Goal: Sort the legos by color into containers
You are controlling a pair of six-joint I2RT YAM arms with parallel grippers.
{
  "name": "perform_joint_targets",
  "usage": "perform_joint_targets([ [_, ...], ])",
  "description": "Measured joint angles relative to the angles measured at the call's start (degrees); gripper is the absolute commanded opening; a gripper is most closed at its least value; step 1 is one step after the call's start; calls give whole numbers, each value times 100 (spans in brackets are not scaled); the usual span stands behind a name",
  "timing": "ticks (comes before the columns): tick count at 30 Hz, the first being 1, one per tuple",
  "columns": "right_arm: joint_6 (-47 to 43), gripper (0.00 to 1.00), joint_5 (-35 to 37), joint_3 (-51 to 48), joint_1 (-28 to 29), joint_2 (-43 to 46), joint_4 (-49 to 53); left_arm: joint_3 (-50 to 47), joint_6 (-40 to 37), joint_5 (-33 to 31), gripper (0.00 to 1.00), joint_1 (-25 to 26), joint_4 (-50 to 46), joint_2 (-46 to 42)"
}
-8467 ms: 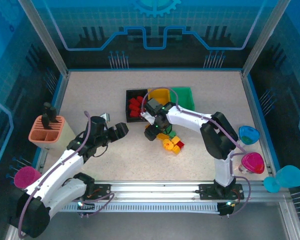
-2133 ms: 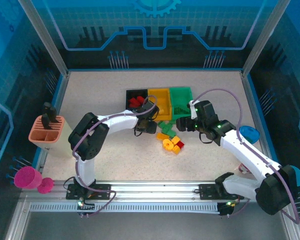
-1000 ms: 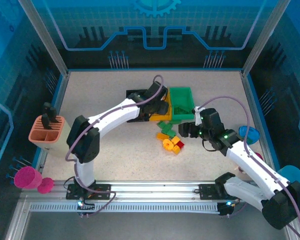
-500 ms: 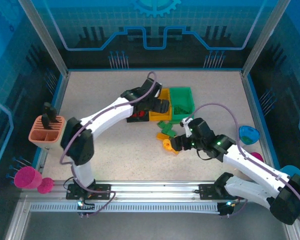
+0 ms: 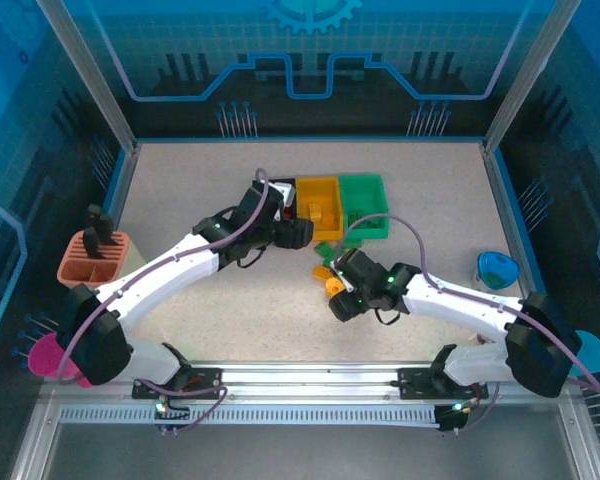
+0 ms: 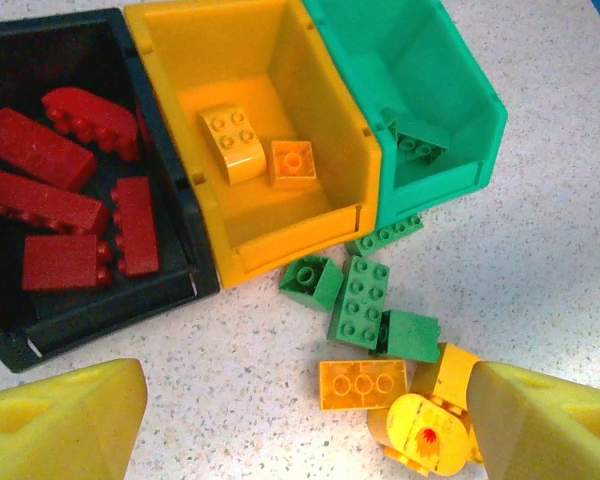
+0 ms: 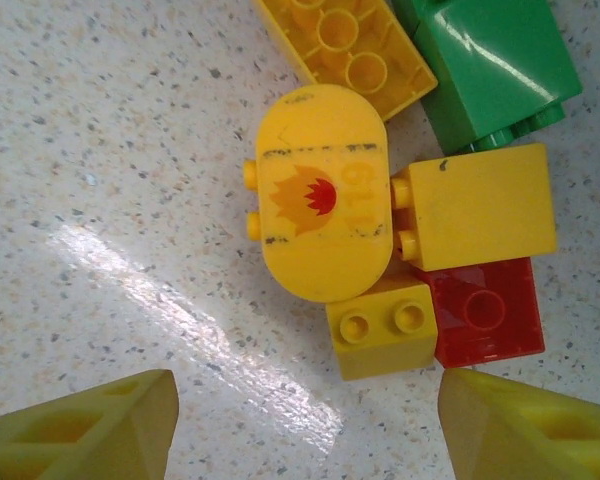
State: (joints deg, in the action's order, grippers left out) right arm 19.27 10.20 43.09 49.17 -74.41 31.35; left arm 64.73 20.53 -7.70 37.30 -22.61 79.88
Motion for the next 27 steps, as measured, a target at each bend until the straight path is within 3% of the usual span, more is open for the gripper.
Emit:
perform_joint_targets([
  [27,24,70,656,1488,177,-2085,48,-944,205,-199,83,-48,70,-940],
])
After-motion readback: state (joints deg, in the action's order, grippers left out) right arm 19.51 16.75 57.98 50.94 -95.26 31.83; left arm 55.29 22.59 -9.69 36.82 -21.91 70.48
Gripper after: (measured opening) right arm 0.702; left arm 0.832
